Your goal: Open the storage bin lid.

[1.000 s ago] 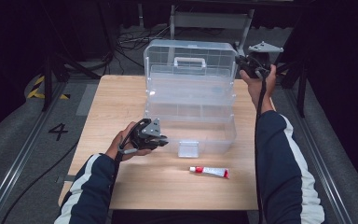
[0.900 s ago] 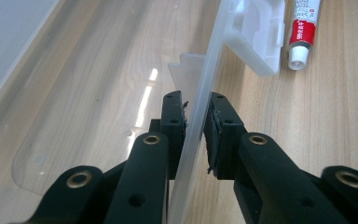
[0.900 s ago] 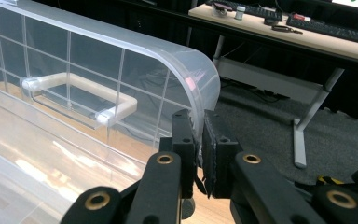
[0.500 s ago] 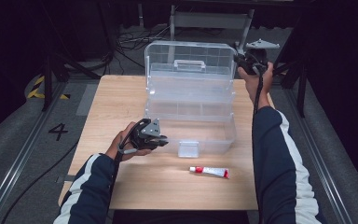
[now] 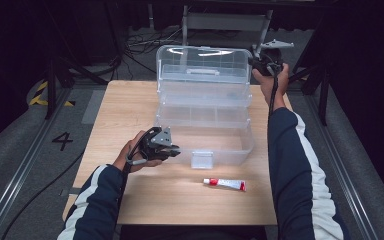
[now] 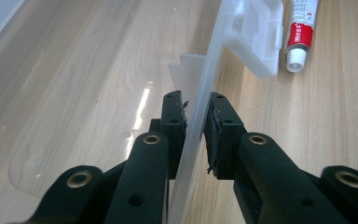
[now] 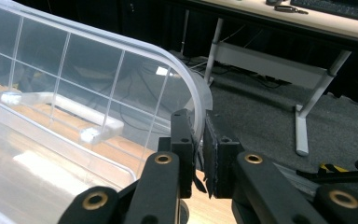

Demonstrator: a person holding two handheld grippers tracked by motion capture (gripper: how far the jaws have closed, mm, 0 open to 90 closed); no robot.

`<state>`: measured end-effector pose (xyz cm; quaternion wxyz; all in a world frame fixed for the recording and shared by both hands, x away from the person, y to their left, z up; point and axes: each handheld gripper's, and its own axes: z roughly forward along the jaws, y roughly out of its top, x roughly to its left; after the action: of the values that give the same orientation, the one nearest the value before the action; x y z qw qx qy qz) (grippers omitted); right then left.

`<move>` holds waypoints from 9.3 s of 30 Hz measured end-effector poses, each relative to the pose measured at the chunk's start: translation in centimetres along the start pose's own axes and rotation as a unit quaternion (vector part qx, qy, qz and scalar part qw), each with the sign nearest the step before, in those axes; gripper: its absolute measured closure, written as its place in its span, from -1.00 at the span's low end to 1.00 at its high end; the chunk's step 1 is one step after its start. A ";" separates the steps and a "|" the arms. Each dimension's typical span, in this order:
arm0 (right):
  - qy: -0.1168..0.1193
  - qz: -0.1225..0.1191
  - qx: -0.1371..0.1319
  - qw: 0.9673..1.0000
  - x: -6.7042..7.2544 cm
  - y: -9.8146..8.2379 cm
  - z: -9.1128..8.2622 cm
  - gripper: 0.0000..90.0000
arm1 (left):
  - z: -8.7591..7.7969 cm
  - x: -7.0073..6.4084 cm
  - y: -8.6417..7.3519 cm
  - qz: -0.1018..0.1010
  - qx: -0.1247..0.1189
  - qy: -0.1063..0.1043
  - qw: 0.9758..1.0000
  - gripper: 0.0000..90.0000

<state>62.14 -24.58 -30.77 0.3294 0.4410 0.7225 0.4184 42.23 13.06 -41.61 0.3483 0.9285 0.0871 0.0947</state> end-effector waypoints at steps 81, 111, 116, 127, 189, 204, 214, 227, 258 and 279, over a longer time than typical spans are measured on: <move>0.054 0.014 0.092 0.994 -2.9 -2.7 3.4 0.90 | -0.5 -1.2 -0.9 -0.014 -0.020 -0.010 1.000 0.73; 0.101 -0.075 0.073 0.989 0.3 -6.3 -8.6 0.86 | -0.5 -1.3 -0.8 -0.018 -0.008 -0.008 1.000 0.72; 0.116 -0.090 0.066 0.987 1.0 -7.5 -11.0 0.85 | -0.5 -1.3 -0.7 -0.017 -0.004 -0.007 1.000 0.72; 0.143 -0.097 0.062 0.983 2.0 -10.0 -13.4 0.82 | -0.5 -1.3 -0.7 -0.014 -0.002 -0.005 1.000 0.72; 0.357 -0.259 0.215 0.871 17.3 -19.2 -15.1 0.47 | -0.5 -1.4 -0.7 -0.017 -0.002 -0.003 1.000 0.70; 0.349 -0.288 0.257 0.854 19.7 -19.2 -12.8 0.32 | -0.5 -1.4 -0.7 -0.013 0.000 -0.001 1.000 0.69; 0.347 -0.292 0.283 0.845 19.7 -19.8 -12.2 0.34 | -0.5 -1.4 -0.7 -0.013 0.001 0.000 1.000 0.69; 0.355 -0.285 0.286 0.843 19.4 -20.2 -12.2 0.56 | -0.4 -1.5 -0.6 -0.011 0.015 0.008 1.000 0.65; 0.339 -0.267 0.267 0.862 16.7 -19.0 -13.1 0.58 | -5.9 -3.8 -0.5 -0.050 -0.042 0.151 0.986 -0.32; 0.339 -0.263 0.253 0.867 14.9 -17.9 -14.8 0.58 | -4.5 -4.4 -11.7 -0.132 0.024 0.133 0.982 -0.44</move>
<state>37.31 -20.30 -42.02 0.0392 0.1335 0.9599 0.2432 35.77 23.57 -46.50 0.3210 0.8958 0.2571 0.1687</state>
